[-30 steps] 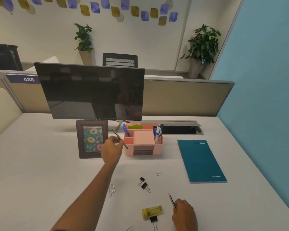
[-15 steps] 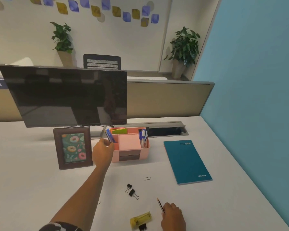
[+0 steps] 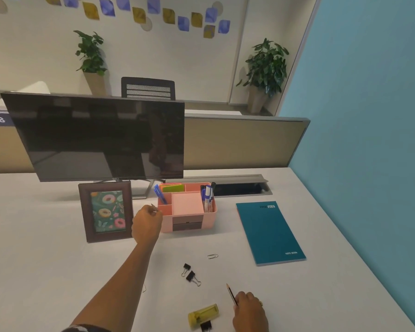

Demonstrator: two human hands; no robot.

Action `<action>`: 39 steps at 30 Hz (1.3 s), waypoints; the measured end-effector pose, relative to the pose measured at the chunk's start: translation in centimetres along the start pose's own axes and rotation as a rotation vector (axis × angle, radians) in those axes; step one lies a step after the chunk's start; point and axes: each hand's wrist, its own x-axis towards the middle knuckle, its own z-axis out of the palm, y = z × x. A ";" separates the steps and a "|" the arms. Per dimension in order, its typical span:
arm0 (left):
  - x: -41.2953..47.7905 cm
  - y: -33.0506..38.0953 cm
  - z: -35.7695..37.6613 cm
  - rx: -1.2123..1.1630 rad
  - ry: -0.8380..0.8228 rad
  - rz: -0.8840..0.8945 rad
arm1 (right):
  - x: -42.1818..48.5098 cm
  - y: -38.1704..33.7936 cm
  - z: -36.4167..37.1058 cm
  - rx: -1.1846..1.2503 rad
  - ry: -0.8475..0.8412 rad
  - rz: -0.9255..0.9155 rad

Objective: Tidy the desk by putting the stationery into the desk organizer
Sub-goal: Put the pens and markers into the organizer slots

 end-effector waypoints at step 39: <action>-8.7 -4.5 -4.0 -0.330 -0.197 0.113 | 4.6 -17.7 -5.9 0.582 0.135 -0.466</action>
